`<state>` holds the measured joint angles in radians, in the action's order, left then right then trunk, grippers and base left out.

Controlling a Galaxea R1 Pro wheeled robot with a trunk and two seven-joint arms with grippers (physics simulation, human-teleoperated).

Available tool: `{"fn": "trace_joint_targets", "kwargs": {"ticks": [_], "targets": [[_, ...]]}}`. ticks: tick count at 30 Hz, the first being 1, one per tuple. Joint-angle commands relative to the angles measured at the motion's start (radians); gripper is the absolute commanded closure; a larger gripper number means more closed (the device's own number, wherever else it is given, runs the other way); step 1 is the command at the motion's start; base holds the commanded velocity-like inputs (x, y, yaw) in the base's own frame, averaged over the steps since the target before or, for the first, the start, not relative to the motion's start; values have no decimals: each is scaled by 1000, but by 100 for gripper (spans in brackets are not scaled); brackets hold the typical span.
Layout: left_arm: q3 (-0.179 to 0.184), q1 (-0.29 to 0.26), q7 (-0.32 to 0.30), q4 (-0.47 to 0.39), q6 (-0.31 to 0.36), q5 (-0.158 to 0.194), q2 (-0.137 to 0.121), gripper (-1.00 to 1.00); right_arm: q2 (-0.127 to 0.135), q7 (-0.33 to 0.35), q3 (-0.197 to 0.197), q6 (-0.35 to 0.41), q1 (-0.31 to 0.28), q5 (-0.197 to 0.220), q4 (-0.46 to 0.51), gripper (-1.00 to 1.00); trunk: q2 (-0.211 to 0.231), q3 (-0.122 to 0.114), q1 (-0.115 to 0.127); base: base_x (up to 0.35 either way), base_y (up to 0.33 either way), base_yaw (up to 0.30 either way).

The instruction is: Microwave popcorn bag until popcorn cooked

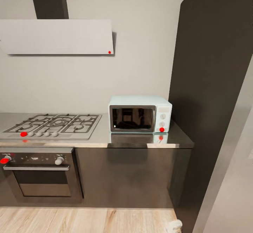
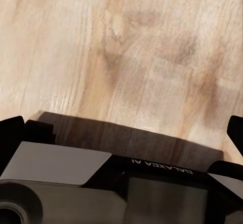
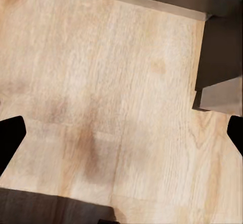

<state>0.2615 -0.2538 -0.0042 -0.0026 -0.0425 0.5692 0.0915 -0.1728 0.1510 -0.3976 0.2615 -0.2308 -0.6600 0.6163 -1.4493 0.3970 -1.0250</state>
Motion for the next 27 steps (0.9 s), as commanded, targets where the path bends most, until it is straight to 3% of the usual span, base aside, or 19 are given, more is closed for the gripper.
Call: {"fn": "trace_joint_targets", "kwargs": {"ticks": [1,3,5,9,10,14,18,23,24,26,27], "targets": [[8,-1,0,1,-4,9,0,-100,-2,43,-8,47,-20,-9,42,-100,-1,1,0,0,0,0],[8,-1,0,1,-4,9,0,-100,-2,104,-8,134,-80,4,100,-100,-1,1,0,0,0,0],[8,-1,0,1,-4,9,1,-100,-2,149,-7,252,-190,57,143,-100,-1,1,0,0,0,0],[8,-1,0,1,-4,9,1,-100,-2,162,-6,342,-311,104,207,-100,-1,1,0,0,0,0],[8,-1,1,0,-5,9,1,-100,-2,164,-6,390,-348,110,267,-100,-1,1,0,0,0,0],[9,-1,5,0,-6,9,1,-100,-2,166,-4,517,-414,114,429,-100,-1,1,0,0,0,0],[9,-1,6,1,-6,9,2,-100,-2,168,21,644,-478,117,569,-100,-1,1,0,0,0,0],[9,-1,6,1,-7,9,2,-100,-2,167,51,710,-540,132,702,-100,-1,1,0,0,0,0],[9,-1,6,0,-7,9,2,-100,-2,166,53,715,-546,151,714,-100,-1,1,0,0,0,0],[9,-1,6,0,-7,8,2,-100,-2,158,52,701,-552,227,731,-100,-1,1,0,0,0,0],[10,-1,6,1,-7,8,2,-100,-2,156,52,657,-553,260,729,-100,-1,1,0,0,0,0]]}}
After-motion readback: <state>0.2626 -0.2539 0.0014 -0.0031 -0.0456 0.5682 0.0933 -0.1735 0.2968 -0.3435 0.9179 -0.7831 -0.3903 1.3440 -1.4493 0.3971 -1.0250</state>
